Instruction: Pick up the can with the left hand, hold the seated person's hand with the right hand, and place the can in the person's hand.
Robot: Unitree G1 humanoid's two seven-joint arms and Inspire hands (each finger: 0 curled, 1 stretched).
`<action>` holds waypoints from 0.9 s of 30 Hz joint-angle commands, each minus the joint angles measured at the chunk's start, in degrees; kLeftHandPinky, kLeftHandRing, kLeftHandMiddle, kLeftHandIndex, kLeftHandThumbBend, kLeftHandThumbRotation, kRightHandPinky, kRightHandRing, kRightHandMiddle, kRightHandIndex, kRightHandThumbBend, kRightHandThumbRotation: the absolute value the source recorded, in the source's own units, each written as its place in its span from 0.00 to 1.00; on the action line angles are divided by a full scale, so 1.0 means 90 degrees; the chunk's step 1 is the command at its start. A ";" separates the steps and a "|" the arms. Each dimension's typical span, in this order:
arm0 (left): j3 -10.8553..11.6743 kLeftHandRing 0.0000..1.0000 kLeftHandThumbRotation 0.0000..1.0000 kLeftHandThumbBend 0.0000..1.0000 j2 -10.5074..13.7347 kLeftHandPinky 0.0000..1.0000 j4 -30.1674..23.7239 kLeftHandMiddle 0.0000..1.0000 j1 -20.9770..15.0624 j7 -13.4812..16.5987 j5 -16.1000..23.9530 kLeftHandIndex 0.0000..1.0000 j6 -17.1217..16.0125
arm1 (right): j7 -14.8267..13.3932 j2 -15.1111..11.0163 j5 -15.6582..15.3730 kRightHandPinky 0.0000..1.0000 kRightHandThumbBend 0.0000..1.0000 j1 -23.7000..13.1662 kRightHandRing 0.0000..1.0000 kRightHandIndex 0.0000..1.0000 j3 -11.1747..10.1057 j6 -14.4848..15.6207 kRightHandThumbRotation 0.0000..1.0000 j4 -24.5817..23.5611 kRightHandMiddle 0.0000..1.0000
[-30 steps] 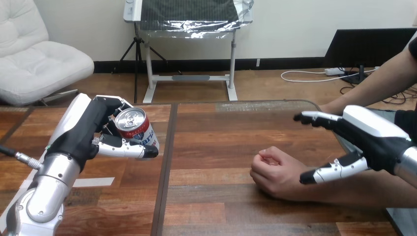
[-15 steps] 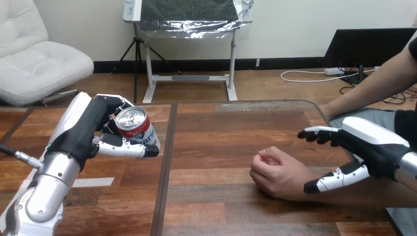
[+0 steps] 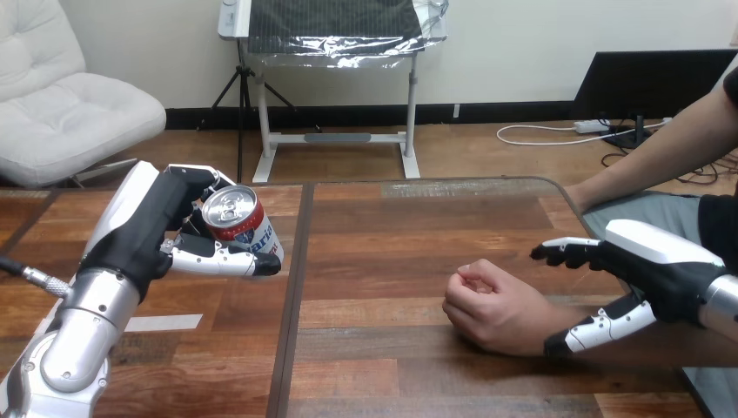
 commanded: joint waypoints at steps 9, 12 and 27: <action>0.0174 0.28 0.00 0.73 0.0106 0.25 -0.0365 0.34 -0.0289 0.0008 -0.0076 0.41 -0.0077 | -0.0125 -0.0128 -0.0258 0.84 1.00 -0.0506 0.86 0.88 0.0163 0.0192 0.45 -0.0008 0.87; 0.0172 0.29 0.00 0.72 0.0108 0.26 -0.0367 0.34 -0.0289 -0.0005 -0.0085 0.40 -0.0079 | -0.0144 -0.0114 -0.0315 0.84 1.00 -0.0507 0.86 0.89 0.0212 0.0207 0.43 0.0032 0.88; 0.0150 0.28 0.00 0.72 0.0121 0.25 -0.0353 0.34 -0.0274 0.0035 -0.0013 0.40 -0.0113 | 0.0097 -0.0049 -0.0446 0.84 1.00 -0.0631 0.88 0.90 0.0513 0.0258 0.32 0.0344 0.89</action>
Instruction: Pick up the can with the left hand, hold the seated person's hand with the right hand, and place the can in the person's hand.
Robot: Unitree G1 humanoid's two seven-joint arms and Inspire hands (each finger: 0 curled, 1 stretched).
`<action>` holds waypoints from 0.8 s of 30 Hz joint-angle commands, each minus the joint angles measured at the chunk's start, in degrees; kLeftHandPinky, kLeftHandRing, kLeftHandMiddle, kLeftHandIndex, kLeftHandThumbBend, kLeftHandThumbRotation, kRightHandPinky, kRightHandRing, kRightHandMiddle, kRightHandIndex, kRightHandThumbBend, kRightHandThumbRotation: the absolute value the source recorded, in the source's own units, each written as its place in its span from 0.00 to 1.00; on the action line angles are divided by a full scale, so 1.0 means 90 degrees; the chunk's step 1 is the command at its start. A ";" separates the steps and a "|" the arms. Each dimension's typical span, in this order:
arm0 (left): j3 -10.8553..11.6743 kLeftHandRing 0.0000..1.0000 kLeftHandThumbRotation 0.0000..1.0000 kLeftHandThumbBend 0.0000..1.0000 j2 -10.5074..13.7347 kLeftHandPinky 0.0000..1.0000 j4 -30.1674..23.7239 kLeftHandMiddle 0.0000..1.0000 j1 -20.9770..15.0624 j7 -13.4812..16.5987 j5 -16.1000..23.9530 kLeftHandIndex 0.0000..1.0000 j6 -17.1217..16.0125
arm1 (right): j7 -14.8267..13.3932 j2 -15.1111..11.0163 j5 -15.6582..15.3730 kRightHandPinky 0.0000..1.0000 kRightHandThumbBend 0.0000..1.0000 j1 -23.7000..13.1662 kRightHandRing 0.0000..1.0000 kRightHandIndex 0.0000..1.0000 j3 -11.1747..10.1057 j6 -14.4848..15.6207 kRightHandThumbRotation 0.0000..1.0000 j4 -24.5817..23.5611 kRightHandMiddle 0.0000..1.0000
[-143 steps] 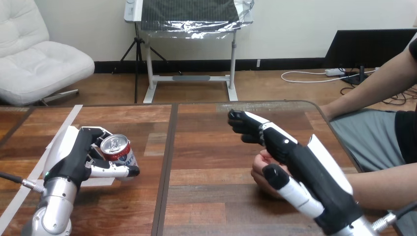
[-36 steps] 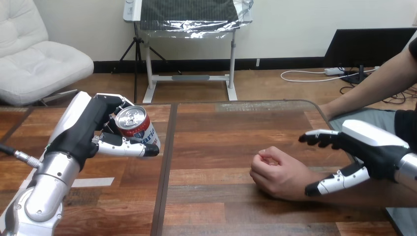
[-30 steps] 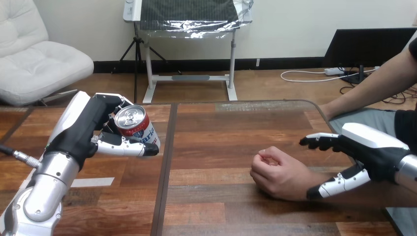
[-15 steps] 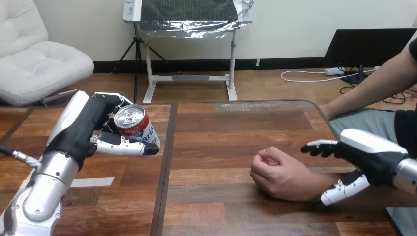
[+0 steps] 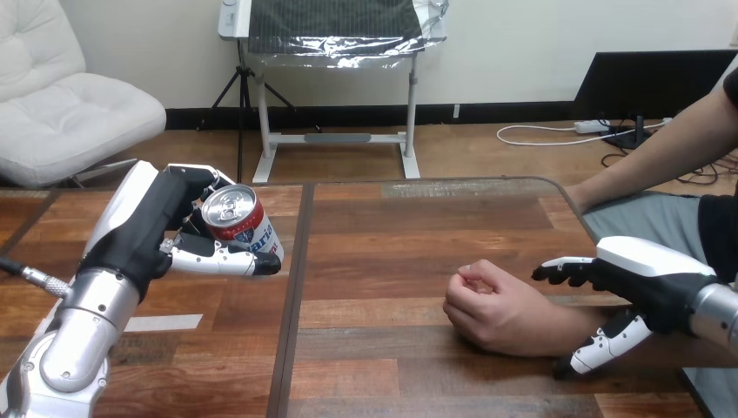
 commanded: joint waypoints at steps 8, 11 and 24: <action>0.0189 0.28 0.00 0.73 0.0089 0.24 -0.0383 0.34 -0.0260 0.0042 -0.0061 0.41 -0.0089 | 0.0365 -0.0009 -0.0159 0.79 1.00 -0.0547 0.89 0.91 0.0339 0.0420 0.29 0.0159 0.91; 0.0226 0.28 0.00 0.72 0.0085 0.25 -0.0314 0.34 -0.0268 0.0008 -0.0173 0.40 -0.0196 | 0.0309 -0.0019 -0.0171 0.76 1.00 -0.0496 0.88 0.91 0.0366 0.0360 0.28 0.0121 0.90; 0.0207 0.30 0.00 0.73 0.0112 0.27 -0.0407 0.34 -0.0248 0.0043 -0.0075 0.40 -0.0129 | 0.0313 0.0083 -0.0355 0.64 1.00 -0.0464 0.83 0.88 0.0544 0.0725 0.20 0.0113 0.87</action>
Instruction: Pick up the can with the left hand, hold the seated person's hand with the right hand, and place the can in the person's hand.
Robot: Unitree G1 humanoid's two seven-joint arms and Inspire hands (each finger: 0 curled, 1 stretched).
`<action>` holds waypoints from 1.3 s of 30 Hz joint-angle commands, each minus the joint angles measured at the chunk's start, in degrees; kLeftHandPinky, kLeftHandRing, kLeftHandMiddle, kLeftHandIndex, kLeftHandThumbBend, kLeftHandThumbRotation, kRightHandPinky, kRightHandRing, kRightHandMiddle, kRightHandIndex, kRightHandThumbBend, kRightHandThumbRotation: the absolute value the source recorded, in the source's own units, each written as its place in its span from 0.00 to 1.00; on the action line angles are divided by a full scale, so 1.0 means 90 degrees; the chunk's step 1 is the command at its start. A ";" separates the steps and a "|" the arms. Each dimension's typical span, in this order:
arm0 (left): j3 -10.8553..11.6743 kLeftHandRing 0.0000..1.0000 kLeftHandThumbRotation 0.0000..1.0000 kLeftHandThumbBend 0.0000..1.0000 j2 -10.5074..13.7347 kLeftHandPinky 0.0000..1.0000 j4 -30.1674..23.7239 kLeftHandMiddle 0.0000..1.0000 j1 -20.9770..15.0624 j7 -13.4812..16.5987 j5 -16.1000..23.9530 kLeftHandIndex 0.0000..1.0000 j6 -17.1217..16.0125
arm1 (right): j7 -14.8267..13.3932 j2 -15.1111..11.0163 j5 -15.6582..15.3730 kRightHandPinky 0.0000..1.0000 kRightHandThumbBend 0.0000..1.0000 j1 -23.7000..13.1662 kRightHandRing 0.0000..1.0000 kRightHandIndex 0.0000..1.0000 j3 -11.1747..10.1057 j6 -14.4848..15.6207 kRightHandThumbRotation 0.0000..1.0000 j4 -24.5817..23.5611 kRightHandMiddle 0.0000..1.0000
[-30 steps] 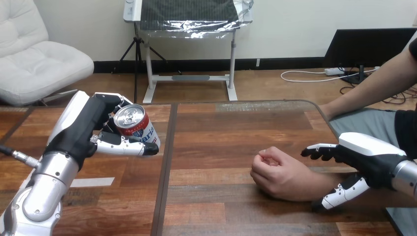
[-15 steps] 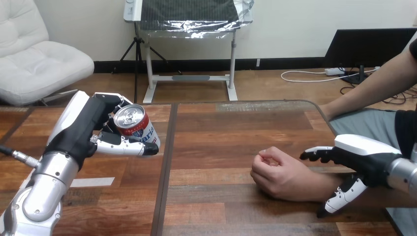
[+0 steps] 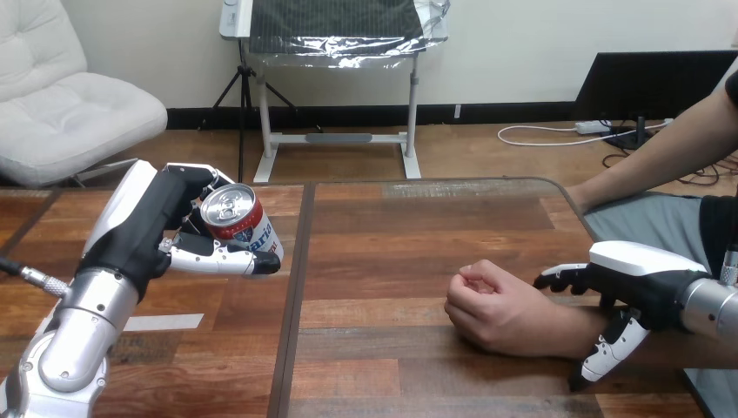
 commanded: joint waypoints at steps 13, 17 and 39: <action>0.0206 0.30 0.00 0.72 0.0095 0.28 -0.0458 0.35 -0.0244 0.0014 -0.0083 0.40 -0.0072 | -0.0074 0.0134 -0.0285 0.57 1.00 -0.0079 0.76 0.84 0.0325 0.0449 0.16 -0.0072 0.83; 0.0198 0.30 0.00 0.71 0.0125 0.27 -0.0429 0.35 -0.0241 0.0003 -0.0082 0.40 -0.0195 | -0.0084 0.0133 -0.0330 0.56 1.00 -0.0102 0.75 0.83 0.0394 0.0417 0.16 -0.0020 0.82; 0.0223 0.29 0.00 0.72 0.0137 0.27 -0.0383 0.34 -0.0225 0.0022 -0.0084 0.40 -0.0355 | 0.0073 0.0131 -0.0548 0.48 1.00 -0.0342 0.65 0.74 0.0792 0.0574 0.15 0.0290 0.72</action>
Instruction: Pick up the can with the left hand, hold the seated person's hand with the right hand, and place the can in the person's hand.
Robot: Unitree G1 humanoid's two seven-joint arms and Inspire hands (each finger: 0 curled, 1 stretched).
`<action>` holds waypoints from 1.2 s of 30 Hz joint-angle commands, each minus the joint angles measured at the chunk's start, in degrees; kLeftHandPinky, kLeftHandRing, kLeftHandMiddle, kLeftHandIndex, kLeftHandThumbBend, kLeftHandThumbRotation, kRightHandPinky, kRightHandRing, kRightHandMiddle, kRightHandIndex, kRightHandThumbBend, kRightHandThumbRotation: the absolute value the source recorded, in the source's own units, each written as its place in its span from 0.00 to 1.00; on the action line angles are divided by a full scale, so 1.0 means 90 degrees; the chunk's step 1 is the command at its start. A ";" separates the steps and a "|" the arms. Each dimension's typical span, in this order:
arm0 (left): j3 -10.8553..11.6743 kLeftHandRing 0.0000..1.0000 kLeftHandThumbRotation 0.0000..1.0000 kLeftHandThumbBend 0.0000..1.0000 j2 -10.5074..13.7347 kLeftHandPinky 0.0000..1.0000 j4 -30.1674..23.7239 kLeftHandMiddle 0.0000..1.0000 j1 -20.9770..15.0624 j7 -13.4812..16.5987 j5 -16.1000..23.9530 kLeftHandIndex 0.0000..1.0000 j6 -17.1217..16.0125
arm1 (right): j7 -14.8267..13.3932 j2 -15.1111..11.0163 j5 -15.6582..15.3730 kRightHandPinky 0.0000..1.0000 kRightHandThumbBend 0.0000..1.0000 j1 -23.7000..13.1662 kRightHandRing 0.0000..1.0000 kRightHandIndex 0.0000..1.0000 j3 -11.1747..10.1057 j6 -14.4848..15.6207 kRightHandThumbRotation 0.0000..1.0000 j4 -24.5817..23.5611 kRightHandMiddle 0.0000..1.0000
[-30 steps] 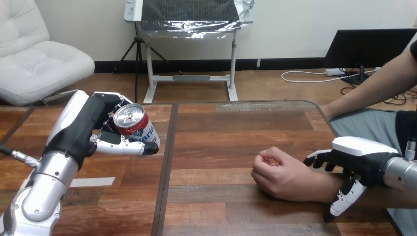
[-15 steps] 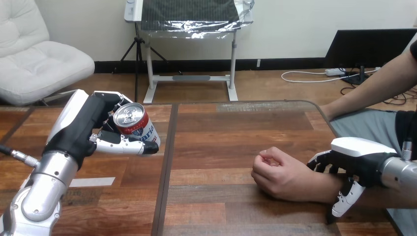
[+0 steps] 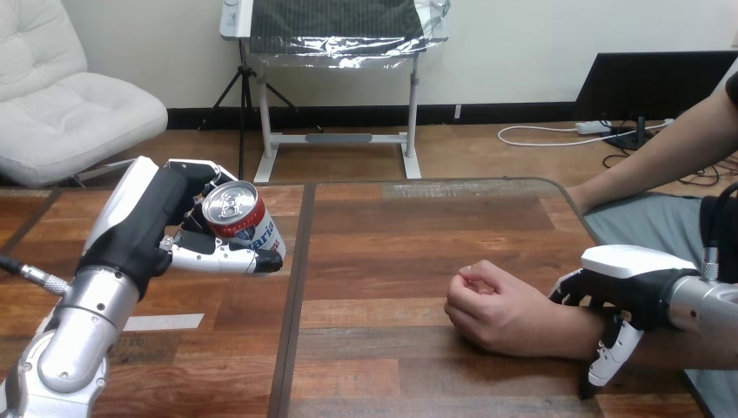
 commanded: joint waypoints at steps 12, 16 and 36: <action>0.0200 0.29 0.00 0.73 0.0150 0.26 -0.0342 0.34 -0.0240 0.0020 -0.0042 0.40 -0.0172 | -0.0060 0.0143 -0.0090 0.36 1.00 -0.0132 0.50 0.65 0.0314 -0.0075 0.12 0.0562 0.60; 0.0206 0.29 0.00 0.72 0.0142 0.26 -0.0318 0.34 -0.0250 -0.0001 -0.0089 0.40 -0.0199 | -0.0121 0.0163 -0.0139 0.26 0.98 -0.0155 0.38 0.62 0.0356 -0.0045 0.11 0.0615 0.50; 0.0136 0.30 0.00 0.72 0.0105 0.27 -0.0289 0.35 -0.0312 0.0003 -0.0022 0.40 -0.0064 | -0.0934 0.0173 -0.0055 0.14 0.84 -0.0140 0.22 0.46 0.0351 -0.0667 0.08 0.0926 0.33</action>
